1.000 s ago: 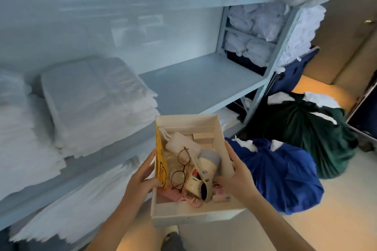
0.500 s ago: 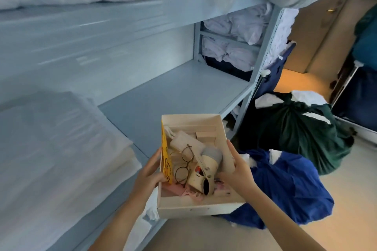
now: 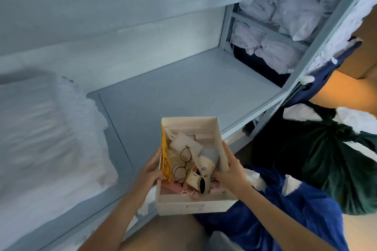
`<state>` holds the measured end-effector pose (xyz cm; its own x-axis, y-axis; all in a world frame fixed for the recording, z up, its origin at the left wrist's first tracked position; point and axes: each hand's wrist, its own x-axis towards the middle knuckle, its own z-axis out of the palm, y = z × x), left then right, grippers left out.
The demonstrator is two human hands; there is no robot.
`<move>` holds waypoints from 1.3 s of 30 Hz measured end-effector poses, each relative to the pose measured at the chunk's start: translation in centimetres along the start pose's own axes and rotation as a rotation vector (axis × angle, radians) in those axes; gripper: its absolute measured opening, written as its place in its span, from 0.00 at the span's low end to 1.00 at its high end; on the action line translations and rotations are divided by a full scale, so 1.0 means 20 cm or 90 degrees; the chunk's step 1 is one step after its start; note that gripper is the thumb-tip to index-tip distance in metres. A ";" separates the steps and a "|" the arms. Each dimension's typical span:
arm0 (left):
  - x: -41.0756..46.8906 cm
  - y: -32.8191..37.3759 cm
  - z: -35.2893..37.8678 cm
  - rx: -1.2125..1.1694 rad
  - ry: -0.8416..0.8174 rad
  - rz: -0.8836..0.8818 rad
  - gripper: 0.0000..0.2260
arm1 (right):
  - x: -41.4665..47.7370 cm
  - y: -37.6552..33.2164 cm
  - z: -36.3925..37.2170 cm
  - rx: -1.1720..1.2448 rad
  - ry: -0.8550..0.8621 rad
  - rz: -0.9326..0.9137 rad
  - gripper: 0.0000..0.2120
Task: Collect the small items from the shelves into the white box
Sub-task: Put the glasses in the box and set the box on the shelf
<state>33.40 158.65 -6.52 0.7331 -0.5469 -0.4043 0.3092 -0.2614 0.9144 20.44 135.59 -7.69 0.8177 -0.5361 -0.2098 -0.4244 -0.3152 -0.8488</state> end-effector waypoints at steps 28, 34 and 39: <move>0.34 -0.02 0.40 0.270 0.228 -0.002 0.46 | 0.59 0.16 -0.38 -0.057 -0.207 -0.045 0.54; 0.39 0.07 0.54 0.285 0.339 0.108 0.26 | 0.61 0.20 -0.40 -0.036 -0.109 -0.035 0.41; 0.55 0.13 0.66 0.273 0.313 0.105 0.25 | 0.73 0.24 -0.52 0.006 -0.030 -0.014 0.36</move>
<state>34.25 141.41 -8.97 0.9720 -0.2072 -0.1106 -0.0232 -0.5534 0.8326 26.18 118.11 -9.77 0.8447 -0.4909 -0.2133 -0.4025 -0.3199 -0.8577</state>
